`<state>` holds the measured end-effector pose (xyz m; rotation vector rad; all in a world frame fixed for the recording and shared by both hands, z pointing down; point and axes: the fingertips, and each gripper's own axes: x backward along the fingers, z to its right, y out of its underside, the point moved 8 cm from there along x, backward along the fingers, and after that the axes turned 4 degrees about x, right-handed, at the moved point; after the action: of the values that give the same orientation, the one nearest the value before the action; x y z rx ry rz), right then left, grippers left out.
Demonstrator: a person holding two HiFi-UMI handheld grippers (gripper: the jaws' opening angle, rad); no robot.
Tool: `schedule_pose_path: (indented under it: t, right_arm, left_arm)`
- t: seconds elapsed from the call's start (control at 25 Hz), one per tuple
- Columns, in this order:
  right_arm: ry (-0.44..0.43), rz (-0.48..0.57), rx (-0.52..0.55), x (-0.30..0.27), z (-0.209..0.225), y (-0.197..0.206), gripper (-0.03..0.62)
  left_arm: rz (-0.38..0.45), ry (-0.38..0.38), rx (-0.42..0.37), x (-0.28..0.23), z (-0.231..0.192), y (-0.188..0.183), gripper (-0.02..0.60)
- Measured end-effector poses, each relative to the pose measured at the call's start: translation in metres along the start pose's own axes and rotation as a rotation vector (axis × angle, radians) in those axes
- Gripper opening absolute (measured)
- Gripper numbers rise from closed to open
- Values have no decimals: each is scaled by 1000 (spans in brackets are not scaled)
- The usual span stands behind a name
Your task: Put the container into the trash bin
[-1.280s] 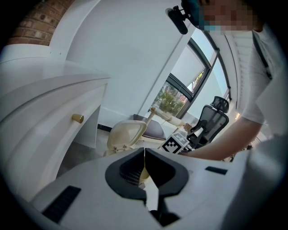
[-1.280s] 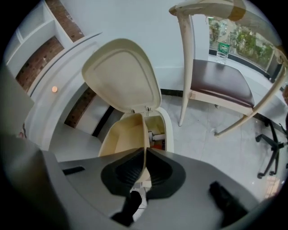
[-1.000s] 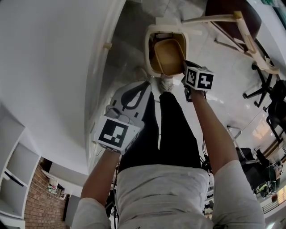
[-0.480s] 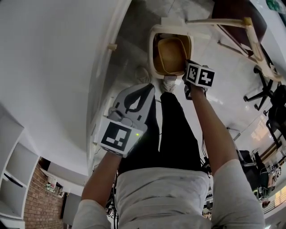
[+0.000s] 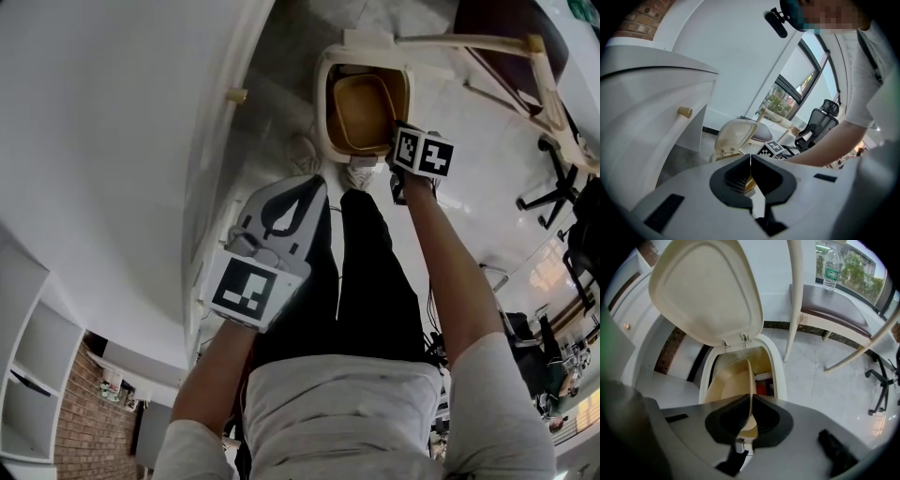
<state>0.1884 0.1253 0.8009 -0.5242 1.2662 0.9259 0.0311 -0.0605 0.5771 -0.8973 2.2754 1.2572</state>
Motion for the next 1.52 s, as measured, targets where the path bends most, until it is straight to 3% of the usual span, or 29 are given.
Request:
schedule_pose_path:
  t: [0.36,1.32,1.52]
  right_arm:
    - [-42,30,-20,-2,-4,0,38]
    - [-79,62,77,24,-14,-12,38]
    - [-135,87,90,42,-14,-18,37]
  left_arm:
    - [6,0,3,0,1,-1,17]
    - [3,8,0,3,14,-12,17]
    - [14,-7,0,8,20,-21,17]
